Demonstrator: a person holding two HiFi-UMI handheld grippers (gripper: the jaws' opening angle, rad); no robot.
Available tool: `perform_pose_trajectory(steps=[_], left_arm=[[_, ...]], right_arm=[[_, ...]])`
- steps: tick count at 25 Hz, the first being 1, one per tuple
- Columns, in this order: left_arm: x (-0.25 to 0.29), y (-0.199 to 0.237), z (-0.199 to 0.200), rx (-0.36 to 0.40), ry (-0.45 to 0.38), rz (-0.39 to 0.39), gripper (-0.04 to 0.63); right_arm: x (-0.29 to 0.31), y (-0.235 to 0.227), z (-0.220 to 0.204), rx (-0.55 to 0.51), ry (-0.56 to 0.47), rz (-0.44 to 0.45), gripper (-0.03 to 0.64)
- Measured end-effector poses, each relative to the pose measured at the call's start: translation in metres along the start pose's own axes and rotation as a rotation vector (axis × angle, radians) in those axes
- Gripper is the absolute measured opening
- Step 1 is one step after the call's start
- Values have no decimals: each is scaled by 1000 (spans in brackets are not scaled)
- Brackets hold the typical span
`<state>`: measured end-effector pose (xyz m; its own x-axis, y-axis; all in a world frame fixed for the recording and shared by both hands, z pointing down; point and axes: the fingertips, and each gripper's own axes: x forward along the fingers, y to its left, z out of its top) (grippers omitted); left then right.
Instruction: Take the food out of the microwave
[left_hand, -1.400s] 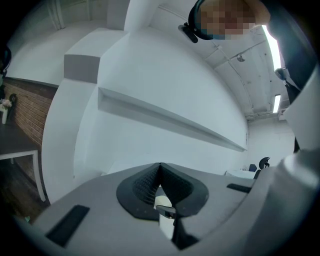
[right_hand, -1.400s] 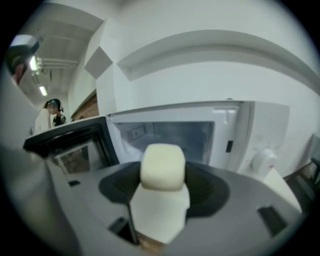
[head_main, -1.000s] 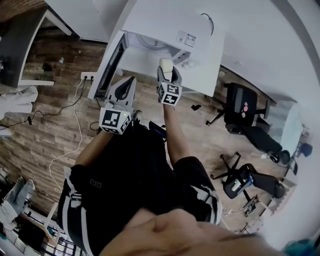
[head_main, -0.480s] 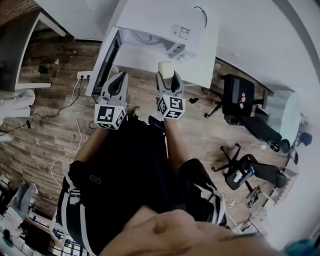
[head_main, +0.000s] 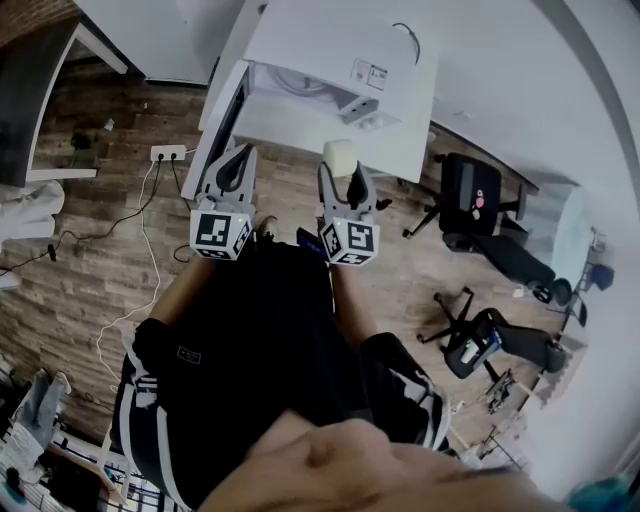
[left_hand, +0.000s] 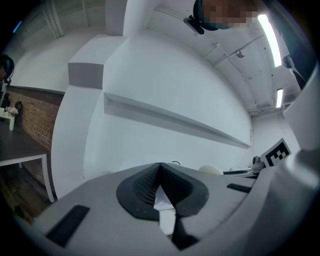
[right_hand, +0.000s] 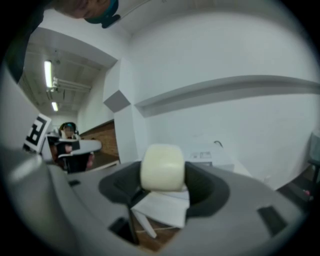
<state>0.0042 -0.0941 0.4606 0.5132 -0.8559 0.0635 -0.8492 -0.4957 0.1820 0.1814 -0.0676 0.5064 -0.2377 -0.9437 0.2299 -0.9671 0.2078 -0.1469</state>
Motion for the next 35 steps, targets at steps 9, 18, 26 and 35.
perform_pose_trajectory(steps=[9,18,26,35], left_arm=[[-4,2,-5,-1,3,-23,31],[-4,0,-6,-12,3,-38,31],[-4,0,-4,-13,0,-40,31],[-7,1,-4,-11,-1,-45,31]], right_arm=[[-12,22,5,-9,-11,16,288],[-14,28,3,-33,-4,20,288],[-14,29,3,-43,-1,20,288],[-14,36,4,-55,-6,31,288]])
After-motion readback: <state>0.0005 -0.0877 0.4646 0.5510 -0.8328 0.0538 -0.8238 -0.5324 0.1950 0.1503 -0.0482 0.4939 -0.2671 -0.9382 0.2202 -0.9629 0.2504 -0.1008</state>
